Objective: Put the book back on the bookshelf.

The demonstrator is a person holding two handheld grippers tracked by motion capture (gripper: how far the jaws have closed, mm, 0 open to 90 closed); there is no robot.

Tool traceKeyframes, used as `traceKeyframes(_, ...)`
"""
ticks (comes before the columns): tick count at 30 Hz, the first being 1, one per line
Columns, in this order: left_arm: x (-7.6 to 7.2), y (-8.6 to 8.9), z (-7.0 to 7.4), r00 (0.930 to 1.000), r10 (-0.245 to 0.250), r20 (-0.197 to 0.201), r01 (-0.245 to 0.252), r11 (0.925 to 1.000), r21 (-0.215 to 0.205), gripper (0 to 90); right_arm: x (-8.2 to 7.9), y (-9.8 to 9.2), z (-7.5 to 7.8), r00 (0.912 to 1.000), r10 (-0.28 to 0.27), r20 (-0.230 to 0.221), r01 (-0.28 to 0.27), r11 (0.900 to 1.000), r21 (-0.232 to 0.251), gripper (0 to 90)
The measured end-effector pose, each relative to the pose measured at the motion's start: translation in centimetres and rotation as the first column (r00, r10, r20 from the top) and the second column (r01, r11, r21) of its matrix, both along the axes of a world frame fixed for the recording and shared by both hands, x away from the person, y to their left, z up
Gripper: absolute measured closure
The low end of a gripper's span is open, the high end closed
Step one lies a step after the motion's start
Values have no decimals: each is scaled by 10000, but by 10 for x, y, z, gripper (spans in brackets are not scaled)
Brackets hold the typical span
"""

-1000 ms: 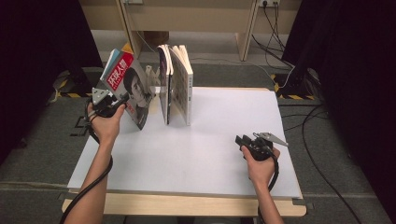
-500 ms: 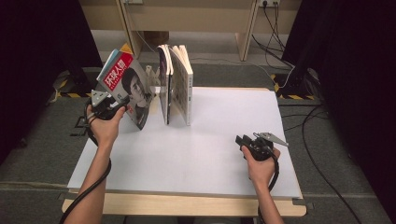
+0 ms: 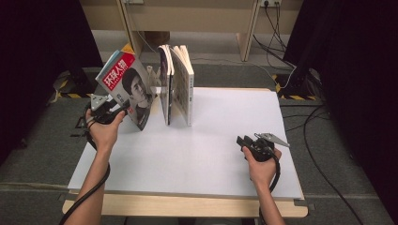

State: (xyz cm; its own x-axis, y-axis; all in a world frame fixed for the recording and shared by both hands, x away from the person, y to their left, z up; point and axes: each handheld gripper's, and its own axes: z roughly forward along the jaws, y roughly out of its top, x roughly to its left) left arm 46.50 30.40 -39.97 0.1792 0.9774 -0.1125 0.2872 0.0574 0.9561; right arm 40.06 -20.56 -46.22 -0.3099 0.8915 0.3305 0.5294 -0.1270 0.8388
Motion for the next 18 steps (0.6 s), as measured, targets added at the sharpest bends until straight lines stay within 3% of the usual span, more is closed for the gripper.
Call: traceKeyframes(18,-10,2,-6,9998,-28,-182,25,9998,-185,417,1,1,-1,10000,-10,-12,10,10000,-2,626)
